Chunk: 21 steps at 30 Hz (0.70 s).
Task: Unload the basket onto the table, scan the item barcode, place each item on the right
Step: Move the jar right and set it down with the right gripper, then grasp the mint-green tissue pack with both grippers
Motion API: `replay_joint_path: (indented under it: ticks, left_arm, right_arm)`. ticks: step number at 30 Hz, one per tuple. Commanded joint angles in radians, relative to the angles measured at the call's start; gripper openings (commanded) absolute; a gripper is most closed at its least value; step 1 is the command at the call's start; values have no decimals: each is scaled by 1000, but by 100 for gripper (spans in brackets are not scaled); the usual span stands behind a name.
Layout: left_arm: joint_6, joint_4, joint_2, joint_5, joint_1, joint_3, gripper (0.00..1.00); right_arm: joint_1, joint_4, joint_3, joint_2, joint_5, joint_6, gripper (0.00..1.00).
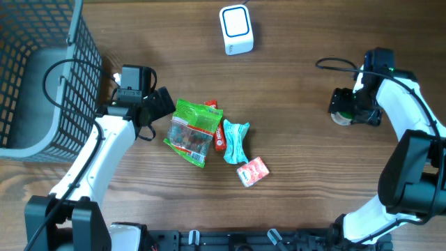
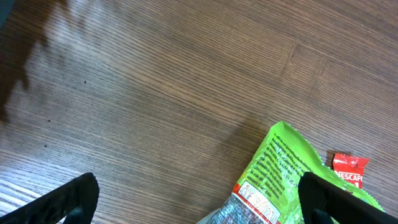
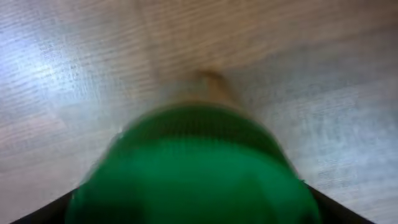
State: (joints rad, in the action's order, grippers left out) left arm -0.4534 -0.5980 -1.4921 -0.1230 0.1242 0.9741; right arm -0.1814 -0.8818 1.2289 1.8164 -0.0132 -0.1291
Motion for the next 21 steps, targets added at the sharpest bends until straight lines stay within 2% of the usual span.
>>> replay_joint_path:
  ticks: [1, 3, 6, 7, 9, 11, 13, 16, 19, 21]
  left_arm:
    - [5, 3, 13, -9, -3, 1, 100]
    - [5, 3, 13, -9, -3, 1, 100]
    - [5, 3, 13, -9, -3, 1, 100]
    - [5, 3, 13, -9, -3, 1, 100]
    - [5, 3, 13, -9, -3, 1, 100]
    - [5, 3, 13, -9, -3, 1, 100]
    - [5, 3, 13, -9, -3, 1, 100]
    - [5, 3, 13, -9, -3, 1, 100]
    - [5, 3, 13, -9, -3, 1, 100]
    - [5, 3, 13, -9, -3, 1, 100]
  right_arm:
    - [0, -101, 165, -10, -24, 32, 91]
    - [8, -240, 352, -10, 34, 33, 90]
    - [55, -375, 531, -14, 386, 174, 79]
    - [98, -417, 543, -16, 485, 209, 78]
    - [184, -473, 521, -13, 485, 207, 73]
    - [283, -473, 453, -13, 485, 188, 73]
    - [375, -430, 360, -13, 485, 142, 73]
    - [502, -274, 176, -13, 485, 54, 73]
    - [625, -30, -27, -12, 486, -10, 72]
    - [673, 86, -95, -12, 486, -18, 69]
